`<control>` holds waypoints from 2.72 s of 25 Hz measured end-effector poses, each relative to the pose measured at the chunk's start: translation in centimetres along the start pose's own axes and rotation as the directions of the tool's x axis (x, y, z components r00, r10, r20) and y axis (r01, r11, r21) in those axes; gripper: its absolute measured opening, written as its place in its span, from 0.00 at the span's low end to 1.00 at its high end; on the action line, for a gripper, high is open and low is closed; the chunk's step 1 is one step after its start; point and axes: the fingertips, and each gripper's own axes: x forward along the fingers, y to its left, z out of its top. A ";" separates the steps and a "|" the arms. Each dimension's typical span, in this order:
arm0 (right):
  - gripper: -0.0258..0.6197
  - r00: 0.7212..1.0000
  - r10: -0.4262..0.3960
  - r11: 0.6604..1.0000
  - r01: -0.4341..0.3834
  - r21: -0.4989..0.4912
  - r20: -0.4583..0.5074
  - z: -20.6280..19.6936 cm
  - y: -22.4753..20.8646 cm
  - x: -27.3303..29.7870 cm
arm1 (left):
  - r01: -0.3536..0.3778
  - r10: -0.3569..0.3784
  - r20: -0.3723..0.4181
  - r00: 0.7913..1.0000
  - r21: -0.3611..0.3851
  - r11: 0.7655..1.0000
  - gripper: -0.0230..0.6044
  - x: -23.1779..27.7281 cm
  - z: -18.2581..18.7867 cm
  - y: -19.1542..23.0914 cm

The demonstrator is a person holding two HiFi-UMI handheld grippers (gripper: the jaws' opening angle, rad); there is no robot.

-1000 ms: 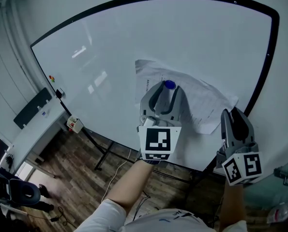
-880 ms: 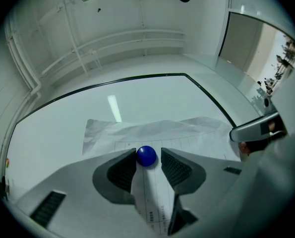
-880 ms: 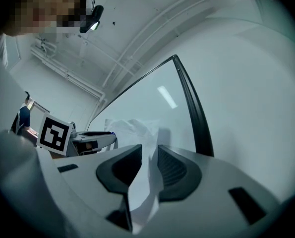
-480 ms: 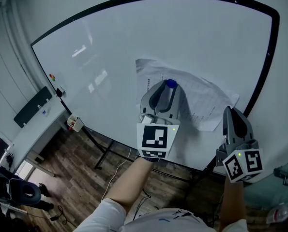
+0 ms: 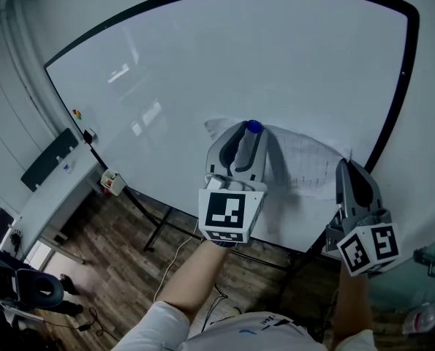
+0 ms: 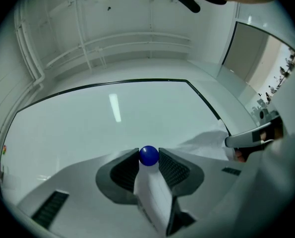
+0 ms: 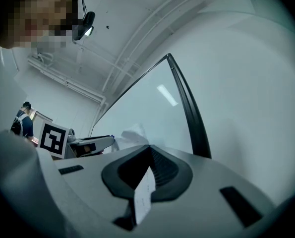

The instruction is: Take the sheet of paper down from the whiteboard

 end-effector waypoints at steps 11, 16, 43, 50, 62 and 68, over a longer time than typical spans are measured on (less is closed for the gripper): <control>0.06 0.986 0.077 0.994 -0.088 -0.069 -0.145 -4.7 1.6 -2.3 | -0.016 0.013 -0.104 0.995 -0.035 0.999 0.25 -4.9 -3.1 -2.7; 0.06 0.973 0.106 0.990 -0.122 -0.065 -0.207 -6.8 2.2 -3.7 | -0.039 0.030 -0.157 0.987 -0.050 0.998 0.25 -7.7 -4.6 -3.8; 0.06 0.909 0.004 0.998 0.019 0.052 -0.418 -17.5 15.2 -16.5 | 0.061 -0.151 -0.364 0.919 -0.247 0.967 0.25 -30.7 -11.7 -4.7; 0.06 0.895 -0.013 0.999 0.035 0.040 -0.445 -17.7 17.5 -18.5 | 0.091 -0.202 -0.362 0.910 -0.302 0.949 0.25 -32.9 -11.3 -5.5; 0.06 0.898 -0.022 0.999 0.041 0.033 -0.439 -16.2 18.5 -18.7 | 0.107 -0.209 -0.337 0.918 -0.297 0.949 0.25 -33.6 -10.2 -5.8; 0.06 0.901 -0.010 0.998 0.033 0.047 -0.434 -15.5 18.8 -18.3 | 0.109 -0.206 -0.333 0.920 -0.289 0.951 0.25 -33.4 -9.8 -5.7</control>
